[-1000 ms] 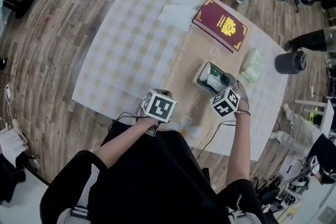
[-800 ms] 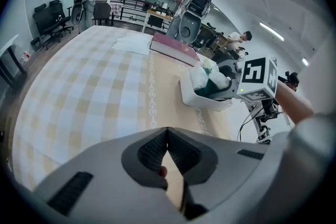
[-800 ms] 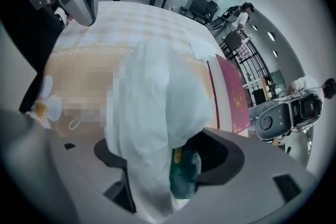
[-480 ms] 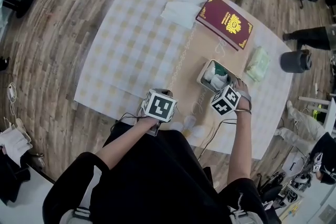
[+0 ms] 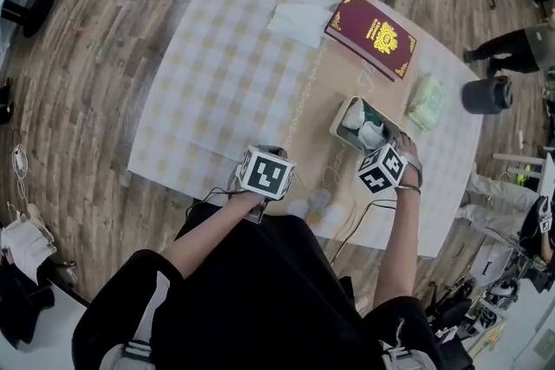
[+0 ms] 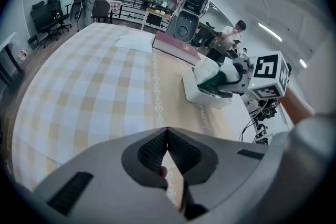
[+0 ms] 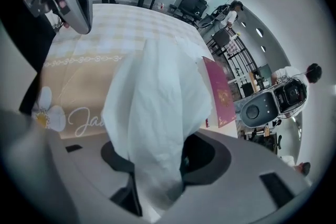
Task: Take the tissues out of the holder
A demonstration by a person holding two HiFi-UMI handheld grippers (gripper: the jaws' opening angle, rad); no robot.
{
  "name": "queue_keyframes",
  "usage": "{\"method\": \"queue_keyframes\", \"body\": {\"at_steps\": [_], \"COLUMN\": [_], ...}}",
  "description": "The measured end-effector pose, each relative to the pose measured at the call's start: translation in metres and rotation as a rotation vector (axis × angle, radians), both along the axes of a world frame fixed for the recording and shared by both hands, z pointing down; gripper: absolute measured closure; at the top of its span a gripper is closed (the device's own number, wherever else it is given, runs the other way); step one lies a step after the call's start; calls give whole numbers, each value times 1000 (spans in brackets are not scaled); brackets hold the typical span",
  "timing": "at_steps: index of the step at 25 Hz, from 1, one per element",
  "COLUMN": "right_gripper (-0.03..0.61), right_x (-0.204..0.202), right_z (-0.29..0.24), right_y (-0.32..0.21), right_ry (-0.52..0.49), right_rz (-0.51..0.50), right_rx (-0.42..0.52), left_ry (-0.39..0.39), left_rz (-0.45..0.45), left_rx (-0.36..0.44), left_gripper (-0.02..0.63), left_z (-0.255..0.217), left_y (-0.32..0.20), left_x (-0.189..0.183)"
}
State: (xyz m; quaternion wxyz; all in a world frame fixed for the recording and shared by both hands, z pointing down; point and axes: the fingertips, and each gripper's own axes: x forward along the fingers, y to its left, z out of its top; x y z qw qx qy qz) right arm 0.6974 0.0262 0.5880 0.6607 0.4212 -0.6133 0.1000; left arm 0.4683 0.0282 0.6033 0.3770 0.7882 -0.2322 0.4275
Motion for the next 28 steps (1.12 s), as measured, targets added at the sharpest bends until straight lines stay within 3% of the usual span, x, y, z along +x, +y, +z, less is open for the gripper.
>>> {"method": "queue_keyframes", "body": {"at_steps": [10, 28], "right_gripper": [344, 344], "right_x": [-40, -205], "right_z": [-53, -50], "right_y": [2, 9], "right_ry": [-42, -150], "right_rz": [138, 279], "right_rx": [120, 117], "left_ry": [35, 77], "left_rz": [38, 121], "left_rx": [12, 17], "left_gripper": [612, 614], "left_z": [-14, -33], "left_y": [-12, -33], "left_x": [-27, -130]}}
